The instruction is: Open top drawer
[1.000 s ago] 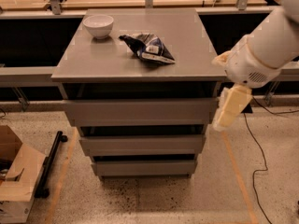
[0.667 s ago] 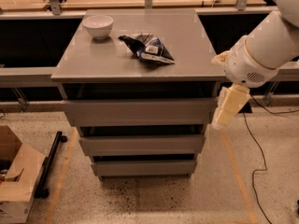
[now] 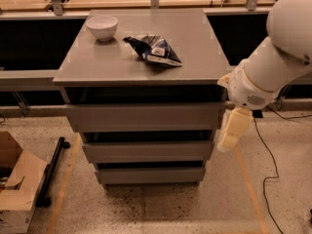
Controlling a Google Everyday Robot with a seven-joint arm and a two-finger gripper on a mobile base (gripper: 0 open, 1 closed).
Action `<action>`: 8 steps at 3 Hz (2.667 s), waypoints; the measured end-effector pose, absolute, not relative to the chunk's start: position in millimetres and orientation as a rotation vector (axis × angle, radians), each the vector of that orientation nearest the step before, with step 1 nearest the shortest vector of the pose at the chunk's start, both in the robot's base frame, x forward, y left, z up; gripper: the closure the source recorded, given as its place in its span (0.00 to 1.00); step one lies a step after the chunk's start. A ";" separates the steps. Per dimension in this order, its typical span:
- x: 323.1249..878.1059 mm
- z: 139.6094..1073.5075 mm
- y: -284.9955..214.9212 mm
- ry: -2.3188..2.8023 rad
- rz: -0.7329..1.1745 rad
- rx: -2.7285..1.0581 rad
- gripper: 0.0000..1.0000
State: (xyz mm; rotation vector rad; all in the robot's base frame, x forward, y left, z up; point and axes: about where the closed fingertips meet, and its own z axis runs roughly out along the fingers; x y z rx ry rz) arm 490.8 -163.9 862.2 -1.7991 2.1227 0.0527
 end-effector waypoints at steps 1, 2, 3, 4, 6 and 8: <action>518.3 814.4 -154.6 2.083 0.024 -1.756 0.00; 537.0 789.4 -153.6 2.069 0.035 -1.731 0.00; 559.5 769.1 -155.8 2.060 0.048 -1.684 0.00; 581.8 755.5 -158.1 2.043 0.067 -1.644 0.00; 578.1 734.3 -147.6 2.066 0.099 -1.684 0.00; 615.1 703.3 -130.3 2.005 0.097 -1.664 0.00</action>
Offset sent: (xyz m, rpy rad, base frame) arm 0.0712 0.0097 -0.1052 0.0811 -0.0876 -0.0277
